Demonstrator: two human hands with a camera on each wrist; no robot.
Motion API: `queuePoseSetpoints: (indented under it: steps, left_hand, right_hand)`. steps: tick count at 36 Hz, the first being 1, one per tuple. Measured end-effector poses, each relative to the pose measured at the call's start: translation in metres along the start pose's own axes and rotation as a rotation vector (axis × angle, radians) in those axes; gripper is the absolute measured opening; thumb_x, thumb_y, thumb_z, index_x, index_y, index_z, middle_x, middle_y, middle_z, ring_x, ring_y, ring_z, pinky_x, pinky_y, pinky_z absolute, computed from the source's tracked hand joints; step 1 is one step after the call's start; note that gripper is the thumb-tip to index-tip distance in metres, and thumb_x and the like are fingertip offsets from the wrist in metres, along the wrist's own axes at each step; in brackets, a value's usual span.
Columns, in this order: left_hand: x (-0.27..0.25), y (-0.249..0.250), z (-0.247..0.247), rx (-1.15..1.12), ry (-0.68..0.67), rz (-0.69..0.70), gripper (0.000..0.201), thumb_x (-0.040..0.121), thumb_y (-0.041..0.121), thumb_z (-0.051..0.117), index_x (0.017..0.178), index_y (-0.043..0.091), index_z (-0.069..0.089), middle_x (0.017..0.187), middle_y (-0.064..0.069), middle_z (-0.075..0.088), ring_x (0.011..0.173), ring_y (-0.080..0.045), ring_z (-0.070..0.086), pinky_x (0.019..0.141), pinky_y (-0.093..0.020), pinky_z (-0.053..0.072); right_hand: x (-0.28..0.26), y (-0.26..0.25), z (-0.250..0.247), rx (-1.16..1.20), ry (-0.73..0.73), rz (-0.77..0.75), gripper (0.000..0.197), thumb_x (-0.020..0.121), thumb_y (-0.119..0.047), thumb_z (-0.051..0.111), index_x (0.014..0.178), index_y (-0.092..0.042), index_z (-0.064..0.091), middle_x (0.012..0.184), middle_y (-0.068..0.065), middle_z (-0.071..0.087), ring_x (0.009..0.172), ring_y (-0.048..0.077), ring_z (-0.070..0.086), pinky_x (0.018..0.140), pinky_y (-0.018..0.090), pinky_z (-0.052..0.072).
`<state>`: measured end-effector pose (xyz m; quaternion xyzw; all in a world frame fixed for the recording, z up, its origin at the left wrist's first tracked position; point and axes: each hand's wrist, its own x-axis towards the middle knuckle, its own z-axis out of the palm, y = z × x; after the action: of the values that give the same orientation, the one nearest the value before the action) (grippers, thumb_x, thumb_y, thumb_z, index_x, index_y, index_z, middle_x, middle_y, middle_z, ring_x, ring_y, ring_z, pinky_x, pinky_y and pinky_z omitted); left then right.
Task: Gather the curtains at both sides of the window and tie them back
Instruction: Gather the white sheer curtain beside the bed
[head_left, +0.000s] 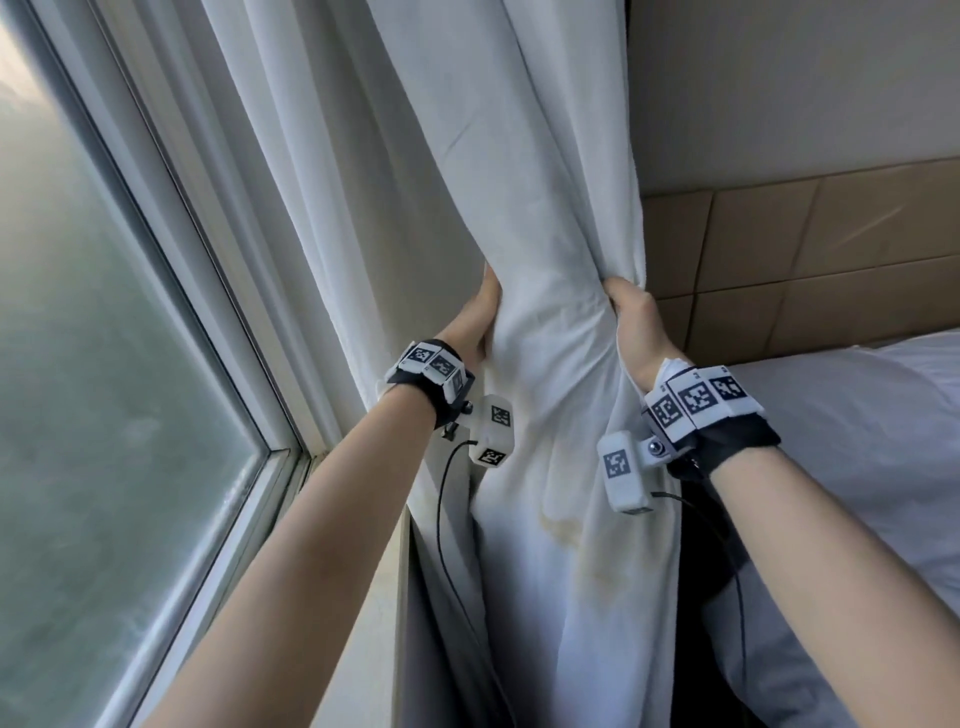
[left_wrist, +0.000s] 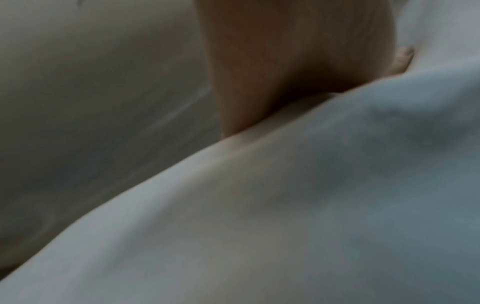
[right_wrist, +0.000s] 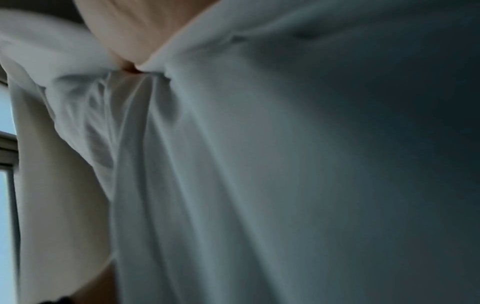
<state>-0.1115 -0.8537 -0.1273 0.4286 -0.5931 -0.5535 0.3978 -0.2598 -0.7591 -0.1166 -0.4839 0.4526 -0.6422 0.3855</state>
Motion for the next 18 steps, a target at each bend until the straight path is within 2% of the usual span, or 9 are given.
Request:
queuePoseSetpoints:
  steps: [2,4,5,6,8,10,13,15,18]
  left_hand:
    - [-0.002,-0.001,0.002,-0.002,-0.101,-0.012,0.045,0.098,0.059,0.029,0.127,0.029,0.047,0.117,0.011,0.060,0.115,-0.012,0.055,0.098,-0.030,0.044]
    - [-0.007,-0.001,0.005,0.006,-0.146,0.046,0.031,0.103,0.044,0.032,0.123,0.027,0.050,0.108,0.010,0.061,0.099,-0.005,0.059,0.083,-0.021,0.049]
    - [-0.009,-0.002,0.004,0.010,-0.161,0.070,0.022,0.104,0.036,0.034,0.119,0.029,0.049,0.103,0.012,0.060,0.092,-0.001,0.058,0.075,-0.015,0.049]
    - [-0.009,-0.004,0.003,0.017,-0.168,0.102,0.018,0.105,0.028,0.037,0.119,0.030,0.047,0.102,0.012,0.057,0.089,0.000,0.056,0.071,-0.011,0.048]
    - [-0.006,-0.010,0.000,0.005,-0.187,0.138,0.026,0.100,0.014,0.048,0.126,0.015,0.046,0.104,0.005,0.052,0.090,-0.004,0.051,0.073,-0.008,0.045]
    - [-0.003,-0.015,-0.004,-0.065,-0.205,0.092,0.016,0.098,0.003,0.049,0.113,0.007,0.049,0.093,0.001,0.051,0.078,-0.001,0.052,0.071,-0.010,0.045]
    - [-0.012,-0.016,-0.004,-0.025,-0.245,0.134,0.016,0.099,0.004,0.046,0.091,0.016,0.054,0.074,0.003,0.057,0.059,0.001,0.054,0.064,-0.018,0.046]
    - [-0.016,-0.018,-0.009,-0.062,-0.230,0.154,0.014,0.100,0.010,0.046,0.092,0.016,0.056,0.069,0.008,0.064,0.061,-0.001,0.057,0.062,-0.018,0.048]
    - [-0.021,-0.024,-0.018,-0.167,-0.249,0.100,0.021,0.102,0.025,0.041,0.101,0.018,0.061,0.081,0.007,0.070,0.074,-0.007,0.064,0.069,-0.023,0.051]
  right_hand:
    - [0.005,0.003,0.003,0.000,0.036,0.005,0.053,0.076,-0.036,0.049,0.114,-0.003,0.063,0.109,0.009,0.067,0.105,0.021,0.062,0.094,0.034,0.048]
    - [0.011,0.009,0.004,-0.018,0.065,0.028,0.078,0.066,-0.050,0.051,0.129,-0.004,0.053,0.120,0.007,0.064,0.110,0.020,0.060,0.100,0.038,0.045]
    - [0.013,0.012,0.005,-0.025,0.066,0.037,0.083,0.065,-0.053,0.051,0.134,-0.006,0.049,0.123,0.006,0.062,0.113,0.019,0.058,0.103,0.040,0.043]
    - [0.012,0.011,0.007,-0.027,0.065,0.041,0.084,0.067,-0.054,0.051,0.137,-0.007,0.046,0.126,0.004,0.060,0.115,0.018,0.057,0.103,0.038,0.042]
    - [0.011,0.007,0.014,-0.021,0.090,0.046,0.076,0.076,-0.048,0.051,0.139,-0.007,0.041,0.128,0.002,0.056,0.116,0.016,0.053,0.099,0.031,0.040]
    - [0.019,0.011,0.018,-0.025,0.124,0.040,0.056,0.090,-0.038,0.048,0.136,-0.007,0.038,0.123,0.001,0.052,0.114,0.017,0.050,0.094,0.029,0.037]
    - [0.033,0.021,0.020,-0.048,0.155,0.023,0.047,0.097,-0.034,0.044,0.135,-0.009,0.037,0.117,-0.001,0.048,0.108,0.016,0.047,0.093,0.029,0.034]
    - [0.038,0.024,0.023,-0.092,0.172,0.005,0.042,0.097,-0.033,0.044,0.130,-0.008,0.040,0.114,0.000,0.048,0.105,0.016,0.046,0.091,0.028,0.034]
    - [0.043,0.026,0.030,-0.173,0.202,-0.035,0.034,0.098,-0.028,0.046,0.121,-0.004,0.044,0.104,0.002,0.051,0.096,0.017,0.048,0.083,0.025,0.035]
